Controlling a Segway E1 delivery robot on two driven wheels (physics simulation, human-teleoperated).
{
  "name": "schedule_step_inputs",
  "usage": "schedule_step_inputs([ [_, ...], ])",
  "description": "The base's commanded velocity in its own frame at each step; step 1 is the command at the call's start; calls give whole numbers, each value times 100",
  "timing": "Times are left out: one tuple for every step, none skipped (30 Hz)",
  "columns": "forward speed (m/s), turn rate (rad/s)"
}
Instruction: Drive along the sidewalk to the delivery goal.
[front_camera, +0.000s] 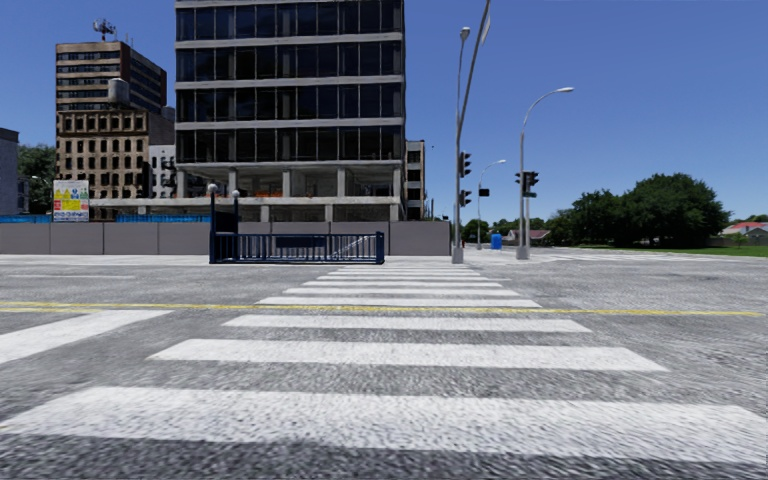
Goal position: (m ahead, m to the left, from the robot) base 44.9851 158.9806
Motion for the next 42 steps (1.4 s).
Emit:
schedule_step_inputs([
  [200, 0],
  [200, 0],
  [200, 0],
  [200, 0],
  [200, 0],
  [200, -3],
  [200, -14],
  [200, -14],
  [200, -20],
  [200, -23],
  [200, -23],
  [200, -23],
  [200, -23],
  [200, -23],
  [200, -23],
  [200, -23],
  [200, -23],
  [200, -23],
  [200, -23],
  [200, -23],
  [200, -23],
  [200, -22],
  [200, -22],
  [200, -18],
  [200, -11],
  [200, -11],
  [200, -8],
  [200, -7],
  [200, -7],
  [200, -7],
  [200, -7],
  [200, -18],
  [200, -18],
  [200, -27],
  [200, -30],
  [200, -31],
  [200, -31],
  [200, -6],
  [200, -4],
  [200, -4],
  [200, -2],
  [200, -1],
])
